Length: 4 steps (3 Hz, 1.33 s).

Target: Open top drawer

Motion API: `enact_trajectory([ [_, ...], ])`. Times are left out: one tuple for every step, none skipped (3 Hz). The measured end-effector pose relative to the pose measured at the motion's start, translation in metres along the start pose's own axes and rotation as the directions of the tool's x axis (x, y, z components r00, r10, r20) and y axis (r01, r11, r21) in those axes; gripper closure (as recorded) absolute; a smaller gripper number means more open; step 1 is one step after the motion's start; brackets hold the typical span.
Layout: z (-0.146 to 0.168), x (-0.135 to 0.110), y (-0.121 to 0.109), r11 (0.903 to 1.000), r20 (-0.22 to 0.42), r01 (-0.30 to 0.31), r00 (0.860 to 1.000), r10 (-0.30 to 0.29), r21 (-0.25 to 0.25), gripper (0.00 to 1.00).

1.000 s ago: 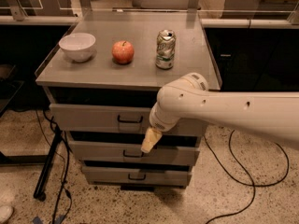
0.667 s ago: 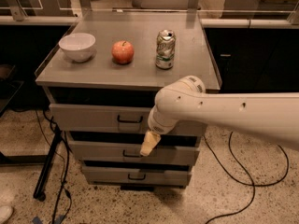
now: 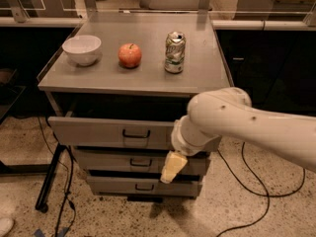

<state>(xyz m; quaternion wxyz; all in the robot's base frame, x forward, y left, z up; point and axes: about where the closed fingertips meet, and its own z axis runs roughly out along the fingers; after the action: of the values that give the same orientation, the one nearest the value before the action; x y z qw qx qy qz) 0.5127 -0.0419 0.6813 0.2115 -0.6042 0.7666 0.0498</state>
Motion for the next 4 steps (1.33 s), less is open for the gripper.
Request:
enact_trajectory([
  [-0.014,0.012,0.005,0.9997,0.036,-0.024,0.999,0.024,-0.01,0.0],
  [-0.005,0.005,-0.003,0.9998,0.03,-0.017,0.999,0.018,-0.007,0.0],
  [0.008,0.004,-0.017,0.9999,0.009,-0.016,1.0,0.016,0.0,0.0],
  [0.028,0.008,-0.022,0.9999,-0.029,-0.013,1.0,0.012,-0.006,0.0],
])
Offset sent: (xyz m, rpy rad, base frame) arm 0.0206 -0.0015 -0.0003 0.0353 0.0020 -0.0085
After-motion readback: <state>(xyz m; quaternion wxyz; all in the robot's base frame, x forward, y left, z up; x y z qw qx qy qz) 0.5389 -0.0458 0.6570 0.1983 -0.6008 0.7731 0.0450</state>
